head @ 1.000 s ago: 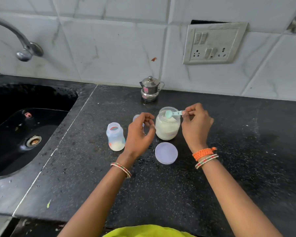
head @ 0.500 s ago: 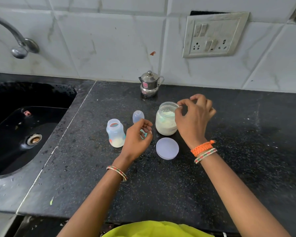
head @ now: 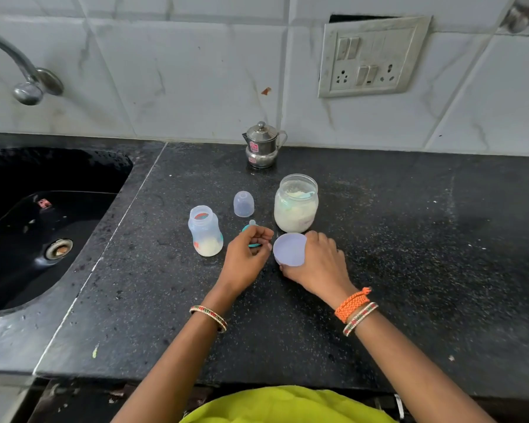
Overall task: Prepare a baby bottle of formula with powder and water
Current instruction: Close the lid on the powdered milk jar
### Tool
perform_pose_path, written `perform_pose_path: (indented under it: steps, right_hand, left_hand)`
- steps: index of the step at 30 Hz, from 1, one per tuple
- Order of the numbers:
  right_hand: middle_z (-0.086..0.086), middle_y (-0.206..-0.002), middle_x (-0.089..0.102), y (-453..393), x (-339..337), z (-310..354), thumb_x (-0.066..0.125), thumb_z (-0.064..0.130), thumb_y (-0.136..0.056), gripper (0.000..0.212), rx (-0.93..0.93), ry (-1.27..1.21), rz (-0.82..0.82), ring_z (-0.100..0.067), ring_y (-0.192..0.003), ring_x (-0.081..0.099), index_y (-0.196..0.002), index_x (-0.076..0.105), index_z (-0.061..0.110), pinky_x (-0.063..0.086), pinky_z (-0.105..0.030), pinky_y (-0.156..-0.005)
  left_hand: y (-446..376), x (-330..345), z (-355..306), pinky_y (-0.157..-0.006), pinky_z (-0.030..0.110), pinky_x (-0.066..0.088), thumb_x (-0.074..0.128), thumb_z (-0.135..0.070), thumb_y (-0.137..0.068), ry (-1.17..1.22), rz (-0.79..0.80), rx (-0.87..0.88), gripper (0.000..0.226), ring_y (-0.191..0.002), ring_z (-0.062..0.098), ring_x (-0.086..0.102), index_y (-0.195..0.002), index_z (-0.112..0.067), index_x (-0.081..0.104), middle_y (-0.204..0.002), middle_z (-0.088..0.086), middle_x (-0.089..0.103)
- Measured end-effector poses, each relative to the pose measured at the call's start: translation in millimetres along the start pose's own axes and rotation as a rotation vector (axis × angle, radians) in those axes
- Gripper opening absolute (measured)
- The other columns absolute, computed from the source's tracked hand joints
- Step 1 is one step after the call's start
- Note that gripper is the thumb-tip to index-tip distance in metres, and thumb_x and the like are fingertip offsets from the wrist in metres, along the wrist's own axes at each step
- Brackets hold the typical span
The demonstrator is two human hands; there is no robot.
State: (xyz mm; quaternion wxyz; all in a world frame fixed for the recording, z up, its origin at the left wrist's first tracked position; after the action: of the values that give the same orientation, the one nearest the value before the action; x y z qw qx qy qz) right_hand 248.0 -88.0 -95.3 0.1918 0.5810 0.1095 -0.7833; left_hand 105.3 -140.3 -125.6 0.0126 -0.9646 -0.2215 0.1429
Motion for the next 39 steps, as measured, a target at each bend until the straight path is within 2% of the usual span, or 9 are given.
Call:
perform_pose_path:
  steps: [4, 8, 11, 16, 22, 28, 32, 35, 39]
  right_hand:
    - [-0.008, -0.125, 0.039, -0.6, -30.4, -3.0, 0.075, 0.038, -0.069, 0.082, -0.021, -0.182, -0.115, -0.027, -0.118, 0.039, -0.134, 0.035, 0.01, 0.043, -0.036, -0.088]
    - [-0.013, -0.129, 0.039, -13.8, -61.1, -18.2, 0.076, 0.036, -0.069, 0.087, 0.025, 0.074, -0.324, -0.03, -0.118, 0.04, -0.136, 0.032, 0.001, 0.044, -0.039, -0.09]
    - [-0.014, -0.127, 0.04, -32.0, -73.4, -15.9, 0.078, 0.033, -0.068, 0.083, 0.032, 0.145, -0.289, -0.03, -0.117, 0.039, -0.132, 0.035, 0.002, 0.042, -0.039, -0.091]
    - [-0.01, -0.135, 0.04, -71.3, -95.5, 2.2, 0.082, 0.025, -0.067, 0.085, -0.139, -0.032, -0.136, -0.029, -0.125, 0.041, -0.135, 0.033, 0.008, 0.042, -0.041, -0.099]
    - [-0.009, -0.144, 0.042, -96.2, -95.4, 17.5, 0.082, 0.021, -0.069, 0.092, -0.208, -0.095, 0.101, -0.027, -0.128, 0.044, -0.145, 0.03, 0.014, 0.04, -0.035, -0.097]
    - [-0.007, -0.143, 0.045, -118.3, -96.1, 26.8, 0.086, 0.022, -0.063, 0.089, -0.196, 0.018, 0.202, -0.027, -0.13, 0.044, -0.141, 0.043, 0.019, 0.041, -0.039, -0.103]
    - [-0.009, -0.14, 0.048, -121.9, -95.8, 35.0, 0.089, 0.02, -0.059, 0.087, -0.158, 0.051, 0.201, -0.029, -0.124, 0.05, -0.136, 0.049, 0.017, 0.044, -0.04, -0.1]
    - [-0.013, -0.132, 0.049, -120.6, -98.0, 46.3, 0.085, 0.016, -0.065, 0.072, -0.147, 0.12, 0.183, -0.032, -0.116, 0.054, -0.129, 0.052, 0.011, 0.047, -0.038, -0.092]
    - [-0.014, -0.12, 0.057, -111.8, -98.0, 55.4, 0.073, 0.044, -0.078, 0.058, -0.181, 0.275, 0.03, -0.031, -0.109, 0.058, -0.118, 0.056, 0.006, 0.044, -0.033, -0.076]
  left_hand:
    - [-7.0, -1.7, -10.1, -0.077, 0.026, 0.054, 0.058, -0.009, -0.088, 0.095, -0.037, 0.023, 0.017, -0.088, 0.013, 0.063, -0.101, -0.018, 0.064, -0.1, -0.004, 0.068]
    - [-28.9, -0.6, -28.5, -0.08, 0.014, 0.05, 0.062, -0.011, -0.089, 0.123, -0.032, 0.084, 0.027, -0.102, 0.005, 0.06, -0.114, -0.019, 0.057, -0.108, -0.012, 0.062]
    - [-54.6, 3.3, -34.5, -0.089, 0.011, 0.042, 0.069, -0.018, -0.084, 0.035, -0.001, 0.09, 0.054, -0.116, 0.006, 0.047, -0.132, -0.015, 0.045, -0.13, -0.004, 0.048]
    - [-88.6, 14.5, -33.0, -0.112, 0.031, 0.029, 0.079, -0.034, -0.072, -0.197, 0.049, 0.156, 0.093, -0.137, 0.016, 0.027, -0.145, -0.014, 0.025, -0.152, 0.004, 0.021]
    - [-94.2, 18.9, -26.0, -0.101, 0.035, 0.043, 0.08, -0.028, -0.072, -0.171, 0.1, 0.156, 0.071, -0.119, 0.017, 0.048, -0.131, -0.013, 0.043, -0.131, 0.005, 0.049]
    - [-93.9, 22.0, -23.2, -0.082, 0.001, 0.038, 0.08, -0.021, -0.072, -0.079, 0.093, 0.119, 0.069, -0.111, 0.008, 0.05, -0.13, -0.012, 0.044, -0.123, 0.0, 0.051]
    - [-93.9, 23.9, -19.9, -0.094, 0.025, 0.044, 0.08, -0.025, -0.071, -0.085, 0.109, 0.107, 0.068, -0.114, 0.015, 0.052, -0.128, -0.016, 0.044, -0.125, 0.003, 0.053]
    - [-95.0, 23.3, -20.6, -0.093, 0.028, 0.045, 0.081, -0.025, -0.071, -0.095, 0.105, 0.092, 0.069, -0.112, 0.015, 0.054, -0.128, -0.015, 0.044, -0.124, 0.004, 0.055]
    - [-98.2, 22.2, -20.5, -0.093, 0.04, 0.05, 0.082, -0.025, -0.068, -0.102, 0.114, 0.052, 0.07, -0.109, 0.019, 0.057, -0.126, -0.013, 0.045, -0.119, 0.006, 0.06]
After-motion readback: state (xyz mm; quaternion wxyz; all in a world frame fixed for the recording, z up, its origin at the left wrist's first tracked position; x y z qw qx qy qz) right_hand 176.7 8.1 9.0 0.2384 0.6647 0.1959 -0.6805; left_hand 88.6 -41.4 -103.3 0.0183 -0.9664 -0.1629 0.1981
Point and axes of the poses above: each hand's wrist, its own y-axis away from the middle knuckle, its own x-axis out of the palm, z = x × y, the point moved 1 cm from there along -y, towards the middle knuckle
